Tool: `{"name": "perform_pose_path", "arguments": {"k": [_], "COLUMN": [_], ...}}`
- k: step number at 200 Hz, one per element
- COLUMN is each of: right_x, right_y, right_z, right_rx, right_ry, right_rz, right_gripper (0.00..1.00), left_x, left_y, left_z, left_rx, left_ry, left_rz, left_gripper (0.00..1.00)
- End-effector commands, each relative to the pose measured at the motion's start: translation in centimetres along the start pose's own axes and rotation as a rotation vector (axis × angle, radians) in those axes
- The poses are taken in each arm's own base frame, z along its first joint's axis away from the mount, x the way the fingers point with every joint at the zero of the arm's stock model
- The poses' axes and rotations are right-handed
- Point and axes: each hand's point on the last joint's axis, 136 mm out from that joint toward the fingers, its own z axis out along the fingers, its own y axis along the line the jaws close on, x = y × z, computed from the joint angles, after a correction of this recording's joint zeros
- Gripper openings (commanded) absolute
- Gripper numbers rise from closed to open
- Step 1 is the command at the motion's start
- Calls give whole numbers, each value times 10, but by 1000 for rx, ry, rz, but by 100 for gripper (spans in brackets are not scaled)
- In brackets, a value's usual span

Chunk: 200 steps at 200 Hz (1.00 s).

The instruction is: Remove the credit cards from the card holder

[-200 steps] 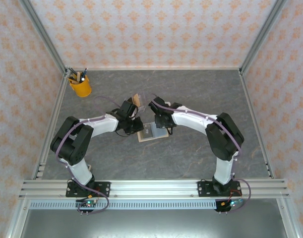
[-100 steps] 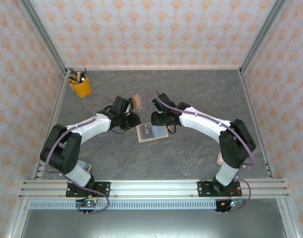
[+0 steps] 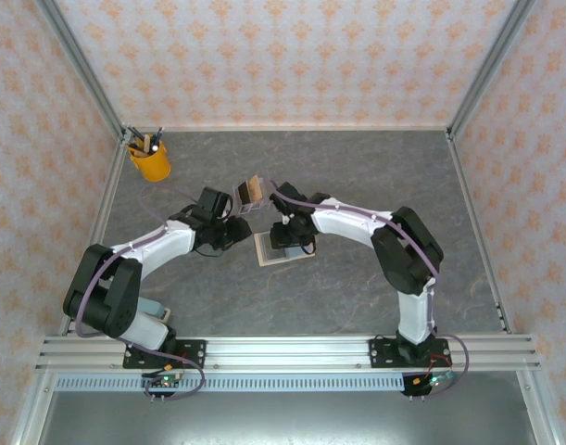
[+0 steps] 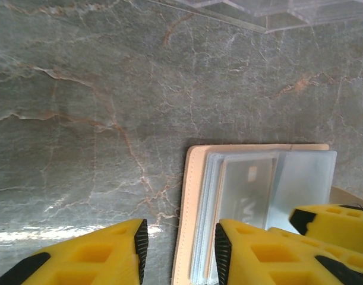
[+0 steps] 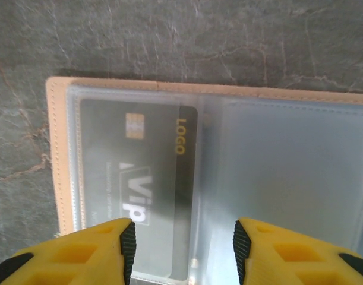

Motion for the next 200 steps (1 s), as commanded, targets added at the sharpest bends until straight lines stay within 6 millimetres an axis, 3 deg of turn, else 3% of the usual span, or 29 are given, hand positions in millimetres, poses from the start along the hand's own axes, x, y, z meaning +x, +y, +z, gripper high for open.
{"name": "perform_pose_path", "arguments": {"k": [1,62,111,200], "right_x": [3,13,17,19], "right_y": [-7,-29,-36,-39], "right_z": [4,22,26,29], "right_rx": [50,152,164,149], "right_ry": [31,72,80,86], "right_rz": [-11,17,31,45], "right_gripper": [46,31,29,28], "left_x": [2,16,25,26], "left_y": [-10,-34,-48,-32], "left_z": [1,15,29,52], "left_rx": [65,174,181,81], "left_ry": [18,103,144,162], "left_rz": [-12,6,32,16], "left_gripper": [38,32,26,20]}}
